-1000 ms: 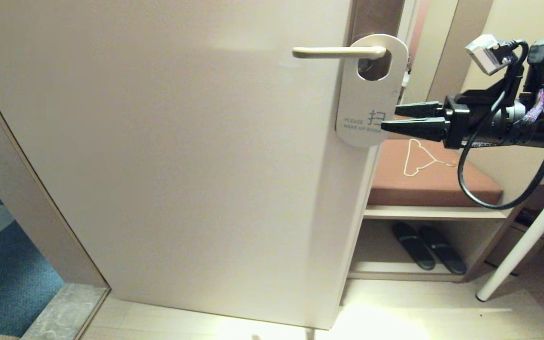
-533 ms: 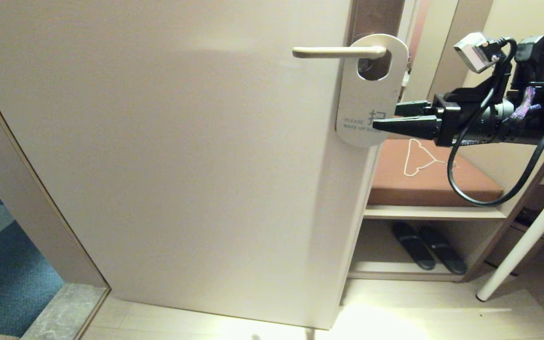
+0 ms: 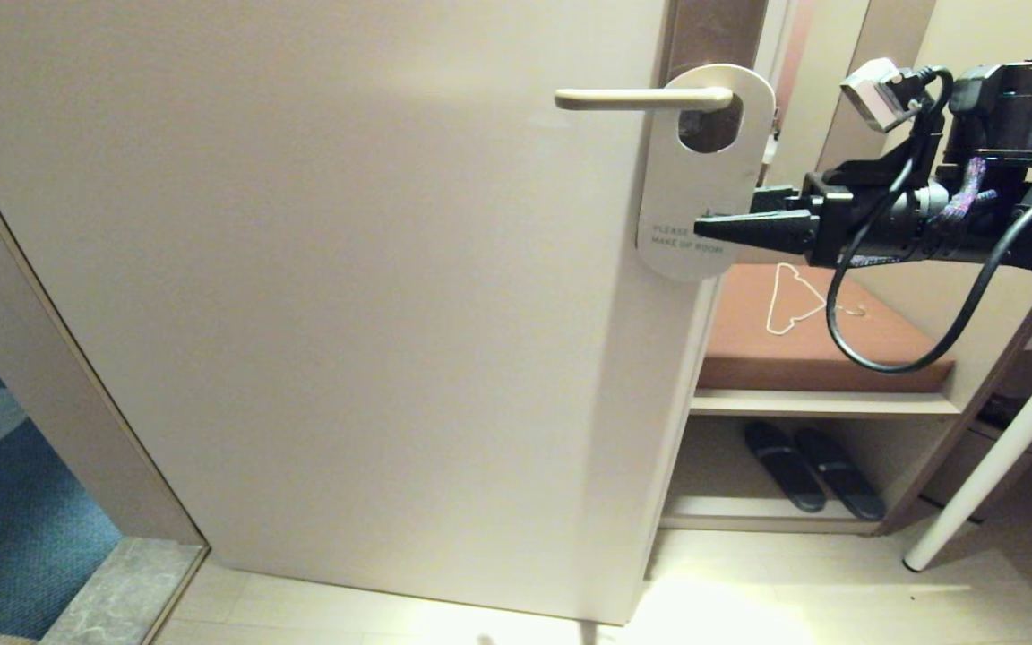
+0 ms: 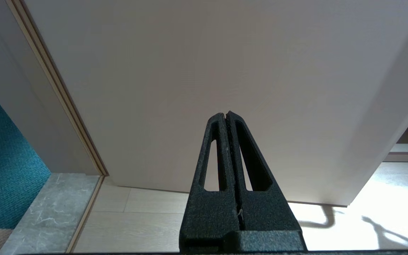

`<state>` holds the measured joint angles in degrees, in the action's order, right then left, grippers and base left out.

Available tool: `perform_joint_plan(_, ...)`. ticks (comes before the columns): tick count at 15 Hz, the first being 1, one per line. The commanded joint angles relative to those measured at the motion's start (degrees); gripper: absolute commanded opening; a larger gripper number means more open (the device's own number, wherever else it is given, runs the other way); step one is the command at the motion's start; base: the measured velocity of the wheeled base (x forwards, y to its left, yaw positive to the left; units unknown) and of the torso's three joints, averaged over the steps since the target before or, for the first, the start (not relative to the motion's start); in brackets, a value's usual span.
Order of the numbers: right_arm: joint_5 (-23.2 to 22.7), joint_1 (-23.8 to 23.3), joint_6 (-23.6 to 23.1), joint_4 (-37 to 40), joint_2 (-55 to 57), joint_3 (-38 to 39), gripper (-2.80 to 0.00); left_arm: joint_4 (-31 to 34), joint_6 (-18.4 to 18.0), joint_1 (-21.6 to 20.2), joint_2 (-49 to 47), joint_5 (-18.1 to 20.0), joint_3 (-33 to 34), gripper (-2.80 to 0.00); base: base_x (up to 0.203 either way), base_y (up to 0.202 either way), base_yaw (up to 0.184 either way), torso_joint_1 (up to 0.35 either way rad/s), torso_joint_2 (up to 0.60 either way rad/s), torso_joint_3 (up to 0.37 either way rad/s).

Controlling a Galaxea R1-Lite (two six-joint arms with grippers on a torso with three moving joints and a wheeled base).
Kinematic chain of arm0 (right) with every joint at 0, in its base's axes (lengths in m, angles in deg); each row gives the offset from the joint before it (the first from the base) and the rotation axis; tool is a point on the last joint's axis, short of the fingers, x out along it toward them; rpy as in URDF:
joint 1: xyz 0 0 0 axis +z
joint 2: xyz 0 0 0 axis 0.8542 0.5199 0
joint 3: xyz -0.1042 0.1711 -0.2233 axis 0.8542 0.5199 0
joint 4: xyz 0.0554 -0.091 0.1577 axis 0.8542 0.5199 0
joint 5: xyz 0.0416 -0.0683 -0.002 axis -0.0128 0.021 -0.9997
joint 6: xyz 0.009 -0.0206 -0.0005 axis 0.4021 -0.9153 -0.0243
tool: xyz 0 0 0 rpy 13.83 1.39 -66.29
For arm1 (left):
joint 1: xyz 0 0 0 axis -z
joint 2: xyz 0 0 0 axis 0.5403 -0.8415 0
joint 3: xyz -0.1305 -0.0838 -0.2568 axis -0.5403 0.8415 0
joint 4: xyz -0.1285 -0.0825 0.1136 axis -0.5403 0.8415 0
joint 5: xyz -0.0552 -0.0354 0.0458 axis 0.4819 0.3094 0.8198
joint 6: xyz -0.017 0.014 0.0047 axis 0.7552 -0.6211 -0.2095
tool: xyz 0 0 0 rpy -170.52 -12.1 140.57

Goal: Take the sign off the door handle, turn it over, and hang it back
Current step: Take down the sign

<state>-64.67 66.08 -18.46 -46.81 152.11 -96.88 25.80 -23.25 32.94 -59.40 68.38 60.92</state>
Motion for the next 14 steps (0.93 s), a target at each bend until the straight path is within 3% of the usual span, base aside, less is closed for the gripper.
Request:
perform_joint_plan(1,-0.42,0.33,-0.05,-0.10,0.91,-0.19,0.00,0.00,0.05,0.03,-0.18,-0.02,0.01,-2.80,0.000,0.000,0.000,0.000,0.00,0.000)
perform_joint_plan(14,-0.86,2.00,0.13,-0.46,4.16,-4.06,0.00,0.00,0.05,0.03,-0.18,-0.02,0.01,-2.80,0.000,0.000,0.000,0.000,0.00,0.000)
